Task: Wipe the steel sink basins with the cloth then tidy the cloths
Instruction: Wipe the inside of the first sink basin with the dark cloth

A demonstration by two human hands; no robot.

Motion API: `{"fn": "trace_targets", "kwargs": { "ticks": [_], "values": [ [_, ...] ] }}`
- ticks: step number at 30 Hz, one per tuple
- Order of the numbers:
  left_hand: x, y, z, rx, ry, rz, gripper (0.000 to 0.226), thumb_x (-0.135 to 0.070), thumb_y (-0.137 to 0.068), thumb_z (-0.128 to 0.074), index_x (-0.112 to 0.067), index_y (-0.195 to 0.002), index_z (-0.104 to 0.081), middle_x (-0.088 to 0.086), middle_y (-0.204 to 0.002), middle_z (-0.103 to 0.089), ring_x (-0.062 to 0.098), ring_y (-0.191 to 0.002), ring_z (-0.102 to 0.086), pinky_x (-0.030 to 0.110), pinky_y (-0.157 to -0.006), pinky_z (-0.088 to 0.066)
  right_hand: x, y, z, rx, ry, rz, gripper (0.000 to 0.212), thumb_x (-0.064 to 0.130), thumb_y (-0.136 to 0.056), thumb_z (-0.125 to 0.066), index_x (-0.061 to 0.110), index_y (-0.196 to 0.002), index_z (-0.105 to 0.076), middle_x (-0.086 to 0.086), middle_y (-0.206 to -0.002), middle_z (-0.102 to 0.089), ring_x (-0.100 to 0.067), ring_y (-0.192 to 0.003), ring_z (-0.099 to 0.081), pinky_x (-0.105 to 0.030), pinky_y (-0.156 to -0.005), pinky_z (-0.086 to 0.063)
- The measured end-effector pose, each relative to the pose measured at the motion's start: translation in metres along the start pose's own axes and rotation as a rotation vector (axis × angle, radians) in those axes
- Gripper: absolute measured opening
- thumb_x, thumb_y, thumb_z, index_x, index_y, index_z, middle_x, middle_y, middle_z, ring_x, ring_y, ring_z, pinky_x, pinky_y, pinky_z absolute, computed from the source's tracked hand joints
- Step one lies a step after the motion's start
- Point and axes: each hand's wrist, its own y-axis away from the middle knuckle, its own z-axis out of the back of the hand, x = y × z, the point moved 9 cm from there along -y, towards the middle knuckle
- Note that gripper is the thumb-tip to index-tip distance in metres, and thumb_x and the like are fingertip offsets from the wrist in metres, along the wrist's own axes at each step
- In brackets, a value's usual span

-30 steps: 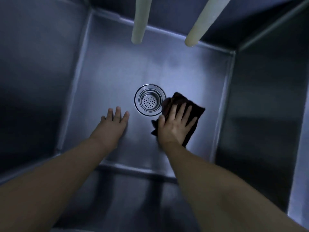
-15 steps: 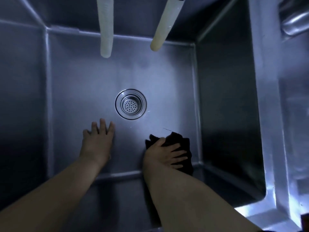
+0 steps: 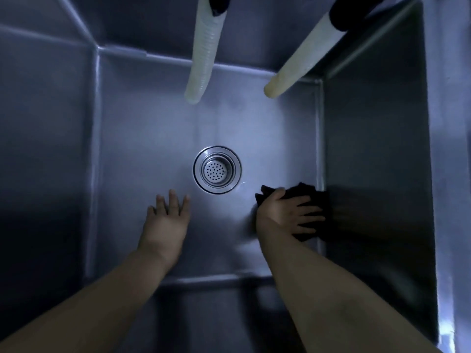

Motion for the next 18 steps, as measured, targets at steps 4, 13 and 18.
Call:
{"fn": "trace_targets", "kwargs": {
  "ticks": [4,13,18],
  "values": [
    [0.002,-0.002,-0.009,-0.011,0.026,-0.010,0.089,-0.017,-0.025,-0.086,0.002,-0.110,-0.068,0.037,-0.110,-0.061,0.057,-0.086,-0.062,0.056,-0.060,-0.054,0.076,-0.019,0.004,0.001,0.091,0.403,0.069,0.046,-0.094,-0.039,0.007,-0.149,-0.021,-0.023,-0.156,-0.008,-0.041,-0.144,0.001,-0.062,-0.111,0.000],
    [0.002,0.001,0.006,0.129,0.097,-0.026,0.107,-0.019,-0.042,-0.090,0.004,-0.136,-0.044,0.041,-0.136,-0.037,0.061,-0.113,-0.047,0.060,-0.084,-0.048,0.233,0.016,0.000,-0.084,0.151,1.035,0.067,0.047,-0.092,-0.034,0.013,-0.148,-0.024,-0.018,-0.155,-0.018,-0.036,-0.143,-0.011,-0.059,-0.112,-0.004],
    [0.000,0.003,-0.003,0.176,0.124,-0.041,0.082,-0.012,-0.095,-0.045,-0.007,-0.147,0.017,0.029,-0.152,0.019,0.052,-0.140,0.000,0.055,-0.113,-0.013,0.277,0.074,-0.021,-0.070,0.220,1.216,0.070,0.054,-0.090,-0.027,0.018,-0.150,-0.022,-0.014,-0.158,-0.012,-0.033,-0.146,-0.001,-0.058,-0.114,0.002]
  ]
}}
